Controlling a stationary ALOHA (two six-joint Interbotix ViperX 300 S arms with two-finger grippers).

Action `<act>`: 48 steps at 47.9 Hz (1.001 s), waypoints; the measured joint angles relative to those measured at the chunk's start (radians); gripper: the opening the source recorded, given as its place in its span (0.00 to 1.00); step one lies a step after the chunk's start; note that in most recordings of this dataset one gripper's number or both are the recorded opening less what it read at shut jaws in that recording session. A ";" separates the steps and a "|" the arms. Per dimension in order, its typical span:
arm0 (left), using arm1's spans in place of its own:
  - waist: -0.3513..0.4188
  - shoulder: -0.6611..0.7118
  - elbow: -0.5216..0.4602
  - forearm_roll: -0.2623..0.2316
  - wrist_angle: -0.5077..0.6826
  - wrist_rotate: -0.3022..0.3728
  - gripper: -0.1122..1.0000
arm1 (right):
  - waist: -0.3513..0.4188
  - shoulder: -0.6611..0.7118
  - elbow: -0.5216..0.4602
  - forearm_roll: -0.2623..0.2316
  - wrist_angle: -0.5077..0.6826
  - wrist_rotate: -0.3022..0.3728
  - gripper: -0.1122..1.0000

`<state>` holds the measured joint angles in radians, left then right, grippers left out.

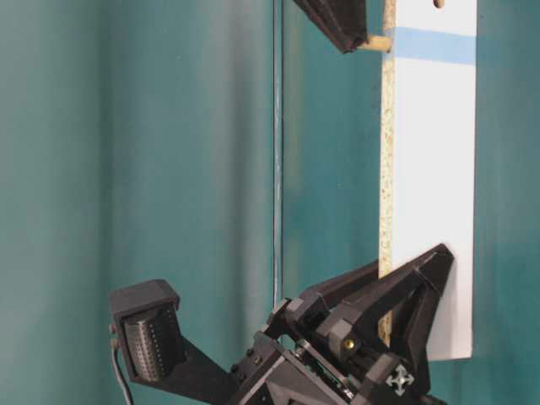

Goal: Insert the rod into the hole on the wooden board.
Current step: 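Push the dowel into the hole with the right gripper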

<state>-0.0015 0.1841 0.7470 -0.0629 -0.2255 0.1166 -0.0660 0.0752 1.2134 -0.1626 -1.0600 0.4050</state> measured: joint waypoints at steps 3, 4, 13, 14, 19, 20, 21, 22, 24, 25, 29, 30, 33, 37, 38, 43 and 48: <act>0.000 0.000 0.000 -0.002 0.000 -0.006 0.39 | 0.006 0.000 0.000 0.003 0.009 0.000 0.19; 0.000 0.000 0.000 -0.002 0.000 -0.008 0.39 | 0.009 0.000 0.000 0.003 0.011 -0.002 0.19; -0.002 0.000 0.000 -0.002 0.002 -0.014 0.39 | 0.017 -0.002 0.003 0.006 0.014 0.000 0.19; -0.002 0.002 -0.002 0.000 0.002 -0.014 0.39 | 0.017 0.000 0.003 0.006 0.014 -0.002 0.19; -0.002 0.000 0.000 -0.002 0.002 -0.015 0.39 | 0.017 -0.002 0.003 0.008 0.015 0.000 0.19; -0.002 0.000 0.000 -0.002 0.002 -0.015 0.39 | 0.017 -0.002 0.003 0.008 0.017 0.000 0.19; -0.002 0.000 -0.002 -0.002 0.002 -0.017 0.39 | 0.017 -0.002 0.002 0.006 0.020 0.000 0.19; -0.002 0.002 0.000 0.000 0.002 -0.017 0.39 | 0.017 -0.002 0.002 0.008 0.021 0.000 0.19; -0.002 0.000 -0.002 0.000 0.002 -0.020 0.39 | 0.017 -0.002 0.002 0.006 0.031 0.000 0.19; -0.002 0.000 -0.002 -0.002 0.002 -0.021 0.39 | 0.017 -0.002 0.000 0.006 0.038 0.000 0.19; -0.002 0.000 -0.002 -0.002 0.003 -0.023 0.39 | 0.018 -0.005 -0.005 0.008 0.066 -0.002 0.19; -0.002 0.002 -0.002 -0.002 0.003 -0.023 0.39 | 0.017 -0.006 -0.006 0.006 0.072 -0.002 0.19; -0.002 0.002 -0.003 -0.002 0.006 -0.023 0.39 | 0.017 -0.006 -0.012 0.008 0.086 -0.002 0.19; -0.002 0.000 -0.003 -0.002 0.009 -0.025 0.39 | 0.017 -0.008 -0.018 0.006 0.104 0.000 0.19; -0.002 0.000 -0.003 -0.002 0.009 -0.023 0.39 | 0.017 -0.006 -0.020 0.006 0.109 0.000 0.19; -0.002 0.002 -0.003 -0.002 0.009 -0.026 0.39 | 0.018 -0.006 -0.029 0.006 0.146 0.000 0.19; -0.002 0.002 -0.005 -0.002 0.011 -0.028 0.39 | 0.020 -0.009 -0.035 0.006 0.184 -0.002 0.19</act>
<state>-0.0031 0.1856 0.7424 -0.0644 -0.2148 0.0890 -0.0460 0.0660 1.1781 -0.1565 -0.8759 0.4034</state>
